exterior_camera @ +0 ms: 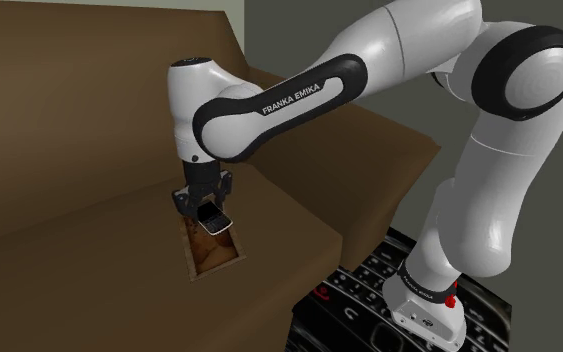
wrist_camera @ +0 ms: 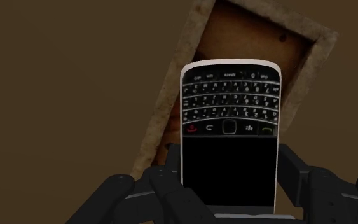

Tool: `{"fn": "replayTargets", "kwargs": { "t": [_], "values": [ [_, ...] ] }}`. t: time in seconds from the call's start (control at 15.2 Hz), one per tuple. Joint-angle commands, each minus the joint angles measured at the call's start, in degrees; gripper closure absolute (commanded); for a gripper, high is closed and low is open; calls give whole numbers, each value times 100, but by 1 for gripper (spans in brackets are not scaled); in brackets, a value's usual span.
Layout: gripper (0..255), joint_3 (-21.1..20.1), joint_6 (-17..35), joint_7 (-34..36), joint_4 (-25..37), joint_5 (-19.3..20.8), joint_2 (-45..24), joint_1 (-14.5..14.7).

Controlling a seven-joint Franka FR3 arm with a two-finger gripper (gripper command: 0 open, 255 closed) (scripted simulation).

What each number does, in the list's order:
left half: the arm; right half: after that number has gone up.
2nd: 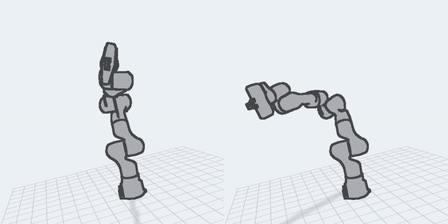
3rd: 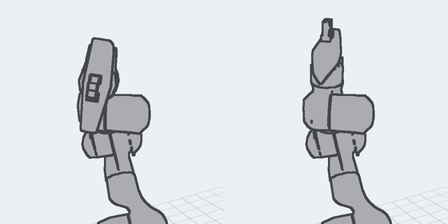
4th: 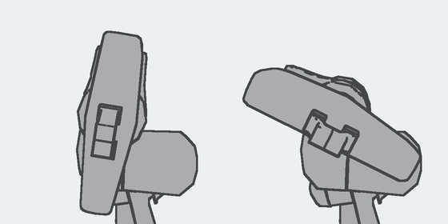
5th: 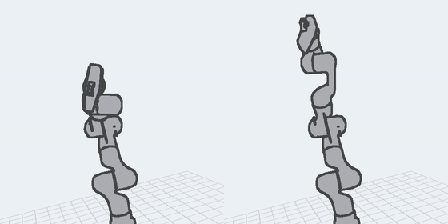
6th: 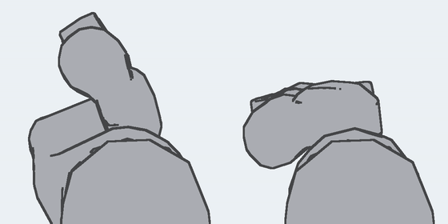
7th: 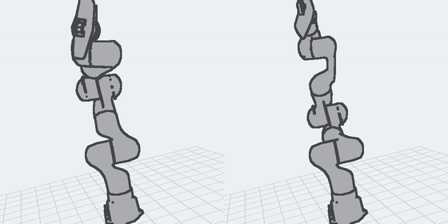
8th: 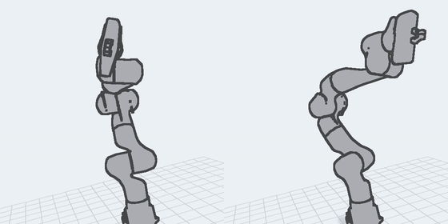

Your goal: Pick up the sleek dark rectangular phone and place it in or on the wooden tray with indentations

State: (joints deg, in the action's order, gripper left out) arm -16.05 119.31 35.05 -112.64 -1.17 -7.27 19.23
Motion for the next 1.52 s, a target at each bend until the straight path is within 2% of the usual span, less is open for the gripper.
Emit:
{"fn": "replayTargets", "kwargs": {
  "t": [0.0, 0.59, 0.66, 0.99, 1.25, 1.45],
  "values": [
    [255, 0, 150, 15, -70, 24, -78, 9],
    [255, 2, 248, 21, -125, 37, -122, 12],
    [0, 2, 248, 21, -125, 37, -122, 12],
    [0, 2, 248, 21, -125, 37, -122, 12],
    [0, 5, -436, -30, 311, -36, 133, -21],
    [0, 6, -436, -30, 311, -36, 133, -21]
  ]
}}
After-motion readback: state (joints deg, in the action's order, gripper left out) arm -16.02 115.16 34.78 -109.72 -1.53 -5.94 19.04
